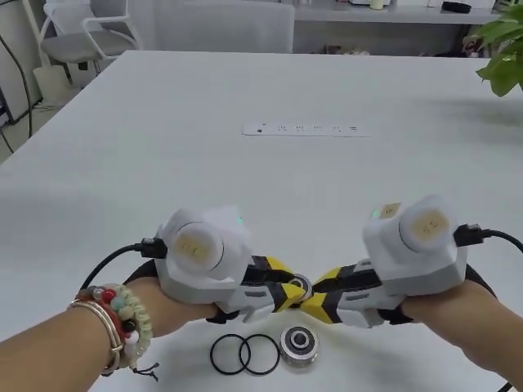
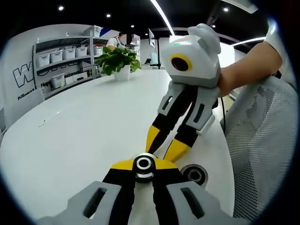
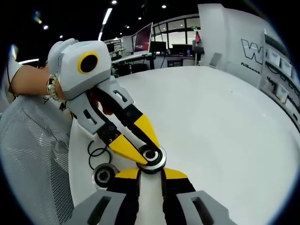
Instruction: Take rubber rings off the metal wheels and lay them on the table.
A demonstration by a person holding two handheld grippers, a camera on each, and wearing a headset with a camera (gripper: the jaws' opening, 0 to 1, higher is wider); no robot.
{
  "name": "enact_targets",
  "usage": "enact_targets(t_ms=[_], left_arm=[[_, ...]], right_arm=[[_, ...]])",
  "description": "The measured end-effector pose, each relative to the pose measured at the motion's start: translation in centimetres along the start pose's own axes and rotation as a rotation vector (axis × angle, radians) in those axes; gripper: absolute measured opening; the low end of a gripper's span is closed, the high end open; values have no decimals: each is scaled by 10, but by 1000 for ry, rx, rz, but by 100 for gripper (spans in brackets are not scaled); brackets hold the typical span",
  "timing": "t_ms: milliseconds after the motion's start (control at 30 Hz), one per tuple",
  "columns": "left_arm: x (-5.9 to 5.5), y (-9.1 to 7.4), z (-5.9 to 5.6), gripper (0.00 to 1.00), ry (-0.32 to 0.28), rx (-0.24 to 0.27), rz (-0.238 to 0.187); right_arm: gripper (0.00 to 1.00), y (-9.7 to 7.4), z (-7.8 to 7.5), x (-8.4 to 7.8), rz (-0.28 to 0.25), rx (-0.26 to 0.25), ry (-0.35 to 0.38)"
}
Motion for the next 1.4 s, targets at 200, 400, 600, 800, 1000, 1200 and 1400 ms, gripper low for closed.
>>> enact_targets(t_ms=[200, 400, 600, 800, 1000, 1200, 1400], left_arm=[[0, 0, 0, 9, -1, 1, -1], [0, 0, 0, 9, -1, 3, 0], [0, 0, 0, 9, -2, 5, -1], [0, 0, 0, 9, -9, 4, -2], [0, 0, 0, 9, -16, 3, -4], [0, 0, 0, 9, -18, 4, -4], [0, 0, 0, 9, -19, 4, -6]], right_arm=[[24, 3, 5, 3, -14, 3, 26], [26, 6, 3, 3, -13, -27, -2], [23, 5, 1, 5, -27, -34, 14], [21, 4, 1, 4, -27, -19, 2], [17, 2, 1, 2, -18, -4, -2], [15, 0, 1, 1, -13, 5, 3], [13, -1, 1, 0, -9, 9, 9]])
Point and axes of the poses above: the centre of the closed fingertips' face, and the gripper's own axes: y roughly forward along the fingers, z roughly to its left, x roughly out of its top, the point moved 2 cm from there along -y, roughly backward along the fingers, and after that the axes turned 2 degrees about -x, right-handed, at the moved point
